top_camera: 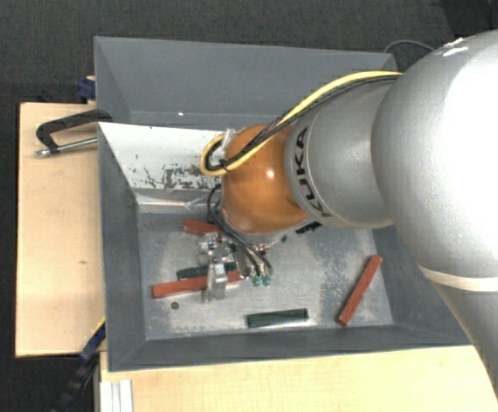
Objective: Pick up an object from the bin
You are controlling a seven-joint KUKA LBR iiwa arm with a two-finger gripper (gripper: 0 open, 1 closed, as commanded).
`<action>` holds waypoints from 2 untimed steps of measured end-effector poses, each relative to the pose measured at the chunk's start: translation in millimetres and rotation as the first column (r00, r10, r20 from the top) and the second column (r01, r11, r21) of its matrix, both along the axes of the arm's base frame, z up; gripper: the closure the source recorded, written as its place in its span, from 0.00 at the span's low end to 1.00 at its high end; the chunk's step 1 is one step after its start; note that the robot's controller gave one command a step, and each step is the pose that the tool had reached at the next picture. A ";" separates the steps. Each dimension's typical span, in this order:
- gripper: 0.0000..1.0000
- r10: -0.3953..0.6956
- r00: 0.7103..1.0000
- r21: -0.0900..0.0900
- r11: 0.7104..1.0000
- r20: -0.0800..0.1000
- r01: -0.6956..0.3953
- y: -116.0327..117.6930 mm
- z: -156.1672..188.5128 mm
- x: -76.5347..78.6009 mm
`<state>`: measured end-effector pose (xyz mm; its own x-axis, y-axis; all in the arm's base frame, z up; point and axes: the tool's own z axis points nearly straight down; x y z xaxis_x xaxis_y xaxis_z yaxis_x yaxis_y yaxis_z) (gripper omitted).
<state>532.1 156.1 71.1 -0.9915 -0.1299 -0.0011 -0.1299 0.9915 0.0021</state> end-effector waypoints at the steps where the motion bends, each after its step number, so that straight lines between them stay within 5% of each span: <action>1: 1.00 0.000 1.000 0.000 1.000 0.000 0.000 -0.1 2.0 -0.3; 2: 1.00 -0.001 1.000 -0.001 1.000 -0.002 0.001 -0.2 10.9 -0.9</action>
Offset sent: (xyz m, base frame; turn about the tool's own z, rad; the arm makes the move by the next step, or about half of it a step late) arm 0.0000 0.0001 0.0454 0.0000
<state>531.2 155.9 82.0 -0.9916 -0.1292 0.0012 -0.1292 0.9916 0.0017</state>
